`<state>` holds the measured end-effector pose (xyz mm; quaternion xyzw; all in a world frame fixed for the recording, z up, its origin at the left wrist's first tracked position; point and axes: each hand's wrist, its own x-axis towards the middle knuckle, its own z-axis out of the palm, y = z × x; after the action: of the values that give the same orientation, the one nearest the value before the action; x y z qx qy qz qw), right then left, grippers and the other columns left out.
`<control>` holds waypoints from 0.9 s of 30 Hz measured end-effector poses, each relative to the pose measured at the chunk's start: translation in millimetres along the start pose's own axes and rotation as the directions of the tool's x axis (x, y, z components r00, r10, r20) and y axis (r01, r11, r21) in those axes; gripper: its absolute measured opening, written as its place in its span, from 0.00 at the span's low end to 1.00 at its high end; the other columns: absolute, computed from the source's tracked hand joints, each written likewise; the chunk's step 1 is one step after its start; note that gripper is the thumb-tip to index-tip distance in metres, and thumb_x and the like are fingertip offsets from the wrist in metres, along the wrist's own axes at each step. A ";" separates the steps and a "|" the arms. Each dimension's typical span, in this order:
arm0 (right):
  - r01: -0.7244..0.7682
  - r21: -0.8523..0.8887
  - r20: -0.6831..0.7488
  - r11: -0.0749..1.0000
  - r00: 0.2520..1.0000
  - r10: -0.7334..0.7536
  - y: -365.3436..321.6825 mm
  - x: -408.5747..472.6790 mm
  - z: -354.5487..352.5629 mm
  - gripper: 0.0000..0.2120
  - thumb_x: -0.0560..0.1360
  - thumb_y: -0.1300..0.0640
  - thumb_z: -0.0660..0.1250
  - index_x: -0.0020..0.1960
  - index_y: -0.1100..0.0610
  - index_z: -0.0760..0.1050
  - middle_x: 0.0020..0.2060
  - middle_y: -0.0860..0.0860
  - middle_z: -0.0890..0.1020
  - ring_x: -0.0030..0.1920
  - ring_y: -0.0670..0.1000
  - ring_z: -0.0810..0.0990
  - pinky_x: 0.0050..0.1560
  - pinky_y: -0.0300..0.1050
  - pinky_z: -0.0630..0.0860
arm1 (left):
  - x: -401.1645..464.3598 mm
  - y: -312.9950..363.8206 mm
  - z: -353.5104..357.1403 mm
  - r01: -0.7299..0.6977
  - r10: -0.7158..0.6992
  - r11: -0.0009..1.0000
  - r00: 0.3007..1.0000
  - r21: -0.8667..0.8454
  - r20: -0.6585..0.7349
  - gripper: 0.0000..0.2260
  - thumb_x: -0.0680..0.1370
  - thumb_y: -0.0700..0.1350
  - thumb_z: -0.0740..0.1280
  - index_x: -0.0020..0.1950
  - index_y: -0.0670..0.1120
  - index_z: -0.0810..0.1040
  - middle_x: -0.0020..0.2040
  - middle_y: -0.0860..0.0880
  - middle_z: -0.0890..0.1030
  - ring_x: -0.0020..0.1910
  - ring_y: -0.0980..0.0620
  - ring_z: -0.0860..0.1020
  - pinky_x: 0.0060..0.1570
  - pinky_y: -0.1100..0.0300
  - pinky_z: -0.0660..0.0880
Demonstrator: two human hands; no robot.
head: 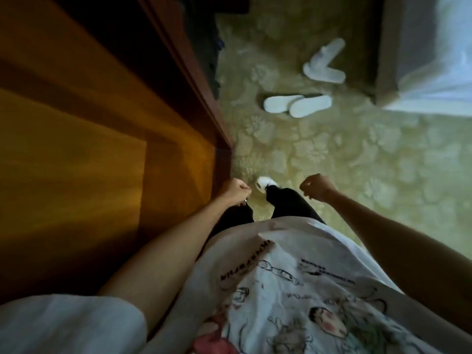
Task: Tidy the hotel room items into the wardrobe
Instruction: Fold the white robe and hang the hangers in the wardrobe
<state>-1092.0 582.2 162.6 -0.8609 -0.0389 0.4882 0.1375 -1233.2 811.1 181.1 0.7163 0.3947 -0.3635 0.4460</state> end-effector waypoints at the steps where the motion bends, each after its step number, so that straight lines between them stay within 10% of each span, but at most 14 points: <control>1: -0.066 0.072 0.000 0.995 0.998 0.066 19.4 -7.0 10.1 0.08 0.73 0.63 0.66 0.45 0.61 0.85 0.43 0.58 0.86 0.44 0.60 0.85 0.49 0.52 0.82 | 5.1 4.3 2.6 -0.022 0.020 0.999 0.999 0.048 0.037 0.07 0.77 0.42 0.66 0.41 0.47 0.80 0.41 0.46 0.86 0.32 0.51 0.82 0.29 0.63 0.74; 7: -0.301 0.440 -0.046 0.846 0.933 0.356 105.9 -80.5 76.6 0.11 0.72 0.50 0.66 0.39 0.55 0.82 0.39 0.54 0.84 0.42 0.56 0.82 0.44 0.46 0.76 | 26.1 35.4 28.9 -0.130 0.069 0.936 0.979 0.327 0.191 0.05 0.79 0.40 0.65 0.48 0.42 0.81 0.39 0.48 0.83 0.29 0.55 0.78 0.27 0.65 0.73; 14: -0.373 0.810 0.000 0.453 0.772 0.636 164.3 -152.4 149.6 0.08 0.76 0.59 0.66 0.45 0.59 0.84 0.35 0.54 0.85 0.41 0.55 0.84 0.50 0.51 0.82 | 29.8 113.7 106.9 -0.350 0.048 0.672 0.900 0.652 0.433 0.07 0.78 0.38 0.65 0.47 0.38 0.82 0.41 0.43 0.84 0.31 0.51 0.78 0.30 0.62 0.75; 20: -0.379 0.908 0.147 0.177 0.685 0.713 206.8 -176.8 177.5 0.08 0.77 0.56 0.66 0.44 0.57 0.82 0.36 0.52 0.85 0.38 0.52 0.83 0.45 0.47 0.81 | 22.8 215.5 207.9 -0.541 0.070 0.417 0.820 0.730 0.568 0.08 0.80 0.40 0.65 0.47 0.40 0.83 0.40 0.46 0.83 0.33 0.52 0.79 0.27 0.64 0.74; 27: -0.390 0.913 0.160 0.118 0.608 0.778 298.4 -167.8 111.4 0.11 0.73 0.59 0.66 0.40 0.65 0.82 0.36 0.59 0.85 0.41 0.59 0.84 0.42 0.51 0.81 | 26.7 334.2 302.4 -0.627 0.160 0.300 0.776 0.719 0.610 0.07 0.80 0.40 0.65 0.47 0.41 0.82 0.42 0.44 0.84 0.35 0.51 0.80 0.31 0.62 0.76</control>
<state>-1294.2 284.3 165.8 -0.6566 0.6018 0.2717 0.3646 -975.5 440.5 173.3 0.8151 -0.1669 -0.5364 0.1417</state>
